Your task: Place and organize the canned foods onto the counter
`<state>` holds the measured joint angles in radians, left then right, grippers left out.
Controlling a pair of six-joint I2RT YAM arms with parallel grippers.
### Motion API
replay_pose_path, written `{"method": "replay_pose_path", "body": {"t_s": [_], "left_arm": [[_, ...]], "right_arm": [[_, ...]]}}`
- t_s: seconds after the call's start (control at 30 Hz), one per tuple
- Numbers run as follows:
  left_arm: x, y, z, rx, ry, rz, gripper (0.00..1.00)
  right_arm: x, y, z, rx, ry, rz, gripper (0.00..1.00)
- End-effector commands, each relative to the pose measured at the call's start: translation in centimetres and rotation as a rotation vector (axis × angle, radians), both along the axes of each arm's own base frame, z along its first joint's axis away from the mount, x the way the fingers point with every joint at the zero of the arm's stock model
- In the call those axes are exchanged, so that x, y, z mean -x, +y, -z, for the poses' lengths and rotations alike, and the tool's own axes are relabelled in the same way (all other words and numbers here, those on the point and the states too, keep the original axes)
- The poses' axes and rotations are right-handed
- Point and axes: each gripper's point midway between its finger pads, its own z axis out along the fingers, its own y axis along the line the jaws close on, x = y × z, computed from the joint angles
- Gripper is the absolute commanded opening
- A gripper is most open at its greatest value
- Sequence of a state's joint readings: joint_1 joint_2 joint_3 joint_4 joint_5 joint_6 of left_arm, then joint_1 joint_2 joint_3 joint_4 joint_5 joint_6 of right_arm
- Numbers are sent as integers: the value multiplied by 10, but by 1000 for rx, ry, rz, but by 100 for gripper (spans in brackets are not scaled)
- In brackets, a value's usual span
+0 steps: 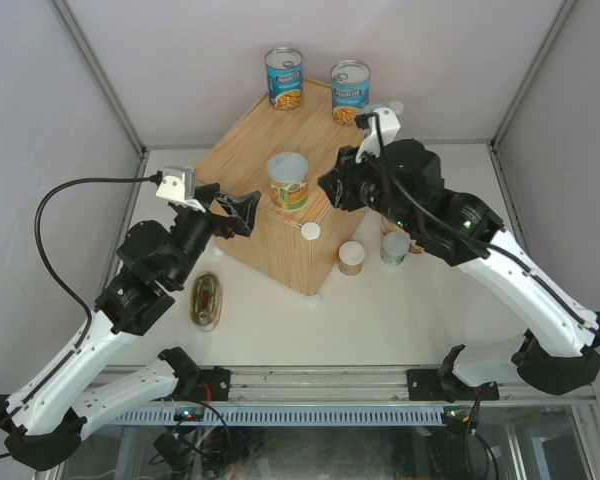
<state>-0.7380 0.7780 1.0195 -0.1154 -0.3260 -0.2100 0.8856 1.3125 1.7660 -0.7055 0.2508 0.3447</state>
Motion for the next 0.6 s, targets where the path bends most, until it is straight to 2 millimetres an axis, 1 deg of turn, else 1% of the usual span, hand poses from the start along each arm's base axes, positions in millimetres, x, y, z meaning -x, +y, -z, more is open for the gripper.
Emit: {"method": "replay_pose_path", "body": {"t_s": [0.0, 0.07, 0.33, 0.57], "left_arm": [[2, -1, -7, 17, -23, 18, 94], [1, -3, -7, 13, -22, 20, 94], [1, -3, -9, 11, -28, 20, 94], [0, -1, -10, 16, -34, 9, 94]], "right_arm": [[-9, 16, 8, -40, 5, -16, 24], [-14, 20, 14, -34, 18, -19, 23], [-31, 34, 32, -26, 54, -30, 23], [-43, 48, 40, -26, 74, -51, 22]]}}
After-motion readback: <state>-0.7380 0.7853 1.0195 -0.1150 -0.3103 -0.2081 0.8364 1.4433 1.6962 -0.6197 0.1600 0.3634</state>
